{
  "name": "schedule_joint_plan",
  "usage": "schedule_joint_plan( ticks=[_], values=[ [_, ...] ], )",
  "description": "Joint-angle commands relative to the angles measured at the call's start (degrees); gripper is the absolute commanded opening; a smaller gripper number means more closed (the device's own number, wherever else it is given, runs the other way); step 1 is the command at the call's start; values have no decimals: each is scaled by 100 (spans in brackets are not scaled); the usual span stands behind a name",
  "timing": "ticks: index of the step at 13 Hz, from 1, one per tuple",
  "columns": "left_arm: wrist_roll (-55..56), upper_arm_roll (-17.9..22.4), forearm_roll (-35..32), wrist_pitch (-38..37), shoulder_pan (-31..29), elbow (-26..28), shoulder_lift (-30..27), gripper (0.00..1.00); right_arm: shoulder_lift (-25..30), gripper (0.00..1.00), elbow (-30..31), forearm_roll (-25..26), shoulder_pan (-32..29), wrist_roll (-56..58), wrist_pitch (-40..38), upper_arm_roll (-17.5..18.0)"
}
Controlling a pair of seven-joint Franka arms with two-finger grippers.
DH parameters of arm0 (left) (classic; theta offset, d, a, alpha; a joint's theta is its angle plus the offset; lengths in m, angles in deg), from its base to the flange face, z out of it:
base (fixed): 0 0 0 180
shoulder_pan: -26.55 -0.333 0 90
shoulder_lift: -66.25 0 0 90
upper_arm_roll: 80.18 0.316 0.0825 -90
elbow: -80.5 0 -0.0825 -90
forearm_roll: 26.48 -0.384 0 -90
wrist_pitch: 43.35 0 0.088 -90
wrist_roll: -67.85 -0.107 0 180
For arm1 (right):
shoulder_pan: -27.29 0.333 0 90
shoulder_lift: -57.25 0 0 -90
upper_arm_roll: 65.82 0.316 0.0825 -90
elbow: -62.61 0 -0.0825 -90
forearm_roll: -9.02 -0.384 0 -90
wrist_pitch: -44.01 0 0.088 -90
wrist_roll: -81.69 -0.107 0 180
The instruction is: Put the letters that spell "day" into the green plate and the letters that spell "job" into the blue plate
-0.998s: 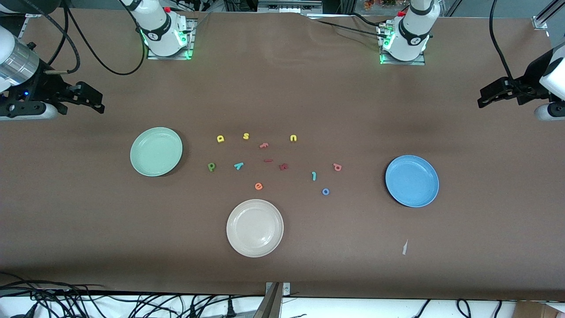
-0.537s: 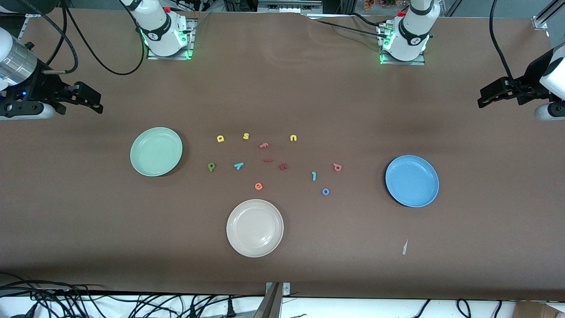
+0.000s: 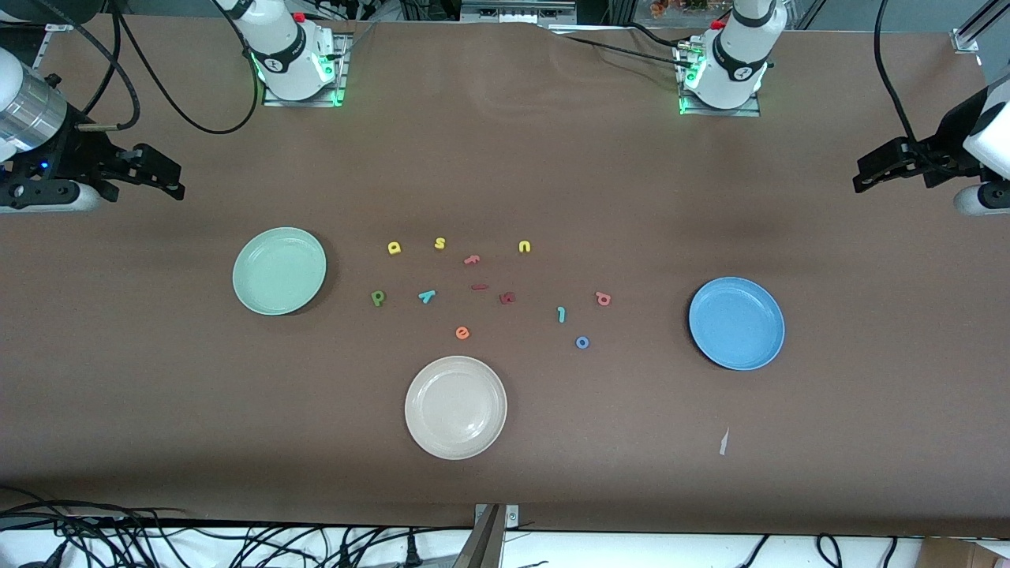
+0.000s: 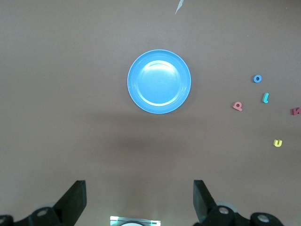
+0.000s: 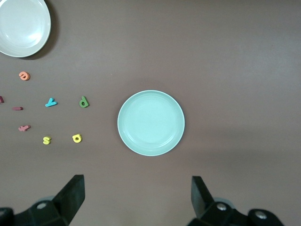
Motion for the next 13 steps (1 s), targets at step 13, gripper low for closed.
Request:
schedule_joint_plan(
  ticks=[13],
  values=[
    [-48,-11,-183,-62,28,-165,70,100,-1,100,-107,68,1,18,-57,-2]
  ],
)
